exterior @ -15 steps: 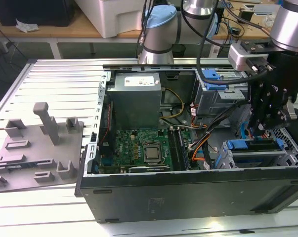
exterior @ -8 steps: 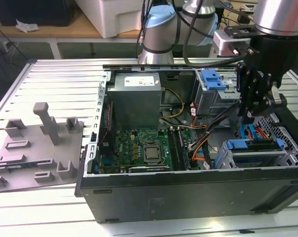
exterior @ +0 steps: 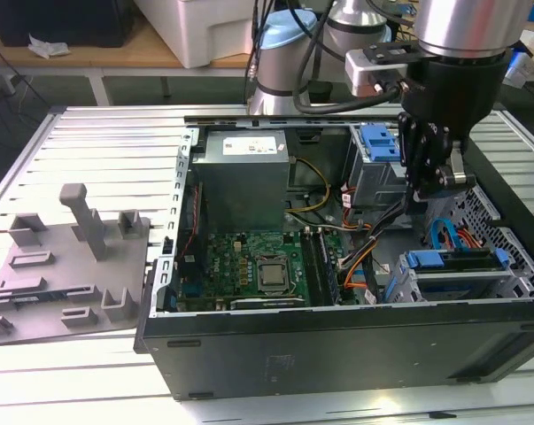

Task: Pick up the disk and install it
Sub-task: 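Insert the second disk wire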

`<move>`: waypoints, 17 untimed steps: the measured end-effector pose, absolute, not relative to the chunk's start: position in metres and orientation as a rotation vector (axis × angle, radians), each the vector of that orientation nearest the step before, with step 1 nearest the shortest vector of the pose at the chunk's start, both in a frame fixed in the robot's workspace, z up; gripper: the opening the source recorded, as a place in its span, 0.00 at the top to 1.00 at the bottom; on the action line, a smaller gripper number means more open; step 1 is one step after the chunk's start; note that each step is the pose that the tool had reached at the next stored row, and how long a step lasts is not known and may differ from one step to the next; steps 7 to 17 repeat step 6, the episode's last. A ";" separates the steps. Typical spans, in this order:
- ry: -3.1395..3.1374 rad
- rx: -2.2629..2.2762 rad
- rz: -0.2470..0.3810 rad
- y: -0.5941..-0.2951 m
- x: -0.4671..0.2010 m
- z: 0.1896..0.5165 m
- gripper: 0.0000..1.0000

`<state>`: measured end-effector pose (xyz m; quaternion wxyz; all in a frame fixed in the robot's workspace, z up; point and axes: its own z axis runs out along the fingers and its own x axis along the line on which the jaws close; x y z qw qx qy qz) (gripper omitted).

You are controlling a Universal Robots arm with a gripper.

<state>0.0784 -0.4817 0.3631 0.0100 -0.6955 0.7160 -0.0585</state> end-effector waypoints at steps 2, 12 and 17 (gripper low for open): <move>2.235 -2.171 -0.183 -0.482 0.078 0.363 0.89; 2.236 -2.172 -0.186 -0.482 0.078 0.363 0.89; 2.236 -2.172 -0.186 -0.482 0.078 0.363 0.89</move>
